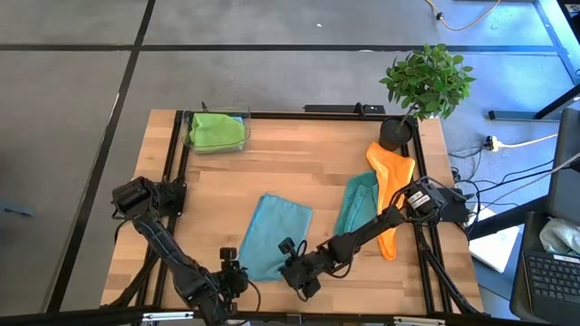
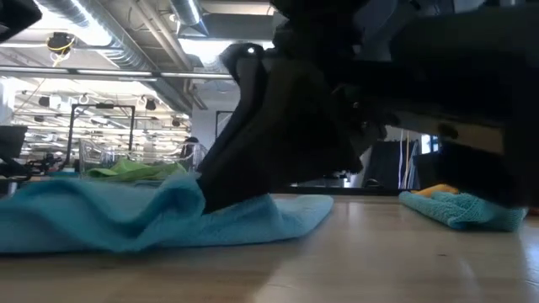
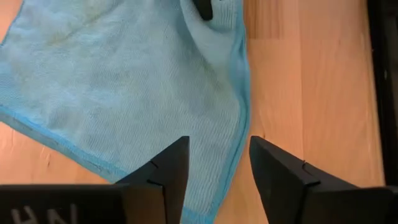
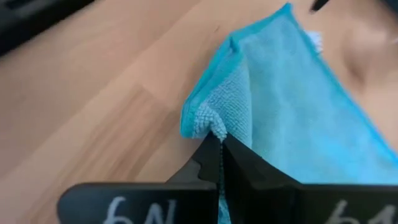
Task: Fold microfiber towels
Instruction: Fold the light blue microfiber cloth
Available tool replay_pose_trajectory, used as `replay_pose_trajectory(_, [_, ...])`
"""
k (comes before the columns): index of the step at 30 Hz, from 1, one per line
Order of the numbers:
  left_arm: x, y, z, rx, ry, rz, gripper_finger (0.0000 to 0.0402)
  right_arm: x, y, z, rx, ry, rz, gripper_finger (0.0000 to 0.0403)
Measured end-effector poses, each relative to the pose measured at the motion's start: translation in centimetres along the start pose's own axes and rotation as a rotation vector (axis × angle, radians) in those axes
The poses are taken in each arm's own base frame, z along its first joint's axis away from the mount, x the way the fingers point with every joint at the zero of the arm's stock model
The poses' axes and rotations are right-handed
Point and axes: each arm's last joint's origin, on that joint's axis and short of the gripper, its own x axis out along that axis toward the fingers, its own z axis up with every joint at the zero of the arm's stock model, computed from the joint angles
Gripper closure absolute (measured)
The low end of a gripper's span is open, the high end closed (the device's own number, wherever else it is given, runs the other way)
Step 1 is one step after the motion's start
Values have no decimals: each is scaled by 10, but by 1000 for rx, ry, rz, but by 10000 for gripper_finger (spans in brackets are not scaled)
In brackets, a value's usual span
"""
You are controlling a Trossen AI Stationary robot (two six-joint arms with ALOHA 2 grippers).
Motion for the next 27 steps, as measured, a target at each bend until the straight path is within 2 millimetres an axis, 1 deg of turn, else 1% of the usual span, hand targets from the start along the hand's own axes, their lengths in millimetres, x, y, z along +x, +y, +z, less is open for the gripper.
replay_pose_trajectory(5, [3,1,5,15,-5,-10,238,-11,-2,10,0,-10,-96,395])
replay_pose_trajectory(9, [4,2,5,17,5,-11,238,-15,0,14,-6,-16,-101,395])
replay_pose_trajectory(15, [5,2,3,10,8,-25,238,-16,2,13,-13,0,-96,395])
replay_pose_trajectory(19, [15,3,0,-31,-24,-53,238,-16,2,13,-12,-3,-99,395])
replay_pose_trajectory(24, [33,12,-7,-64,-30,-43,238,-16,1,13,-14,-2,-99,395])
replay_pose_trajectory(27, [36,16,-7,-57,-35,-20,238,-16,2,13,-16,2,-97,395])
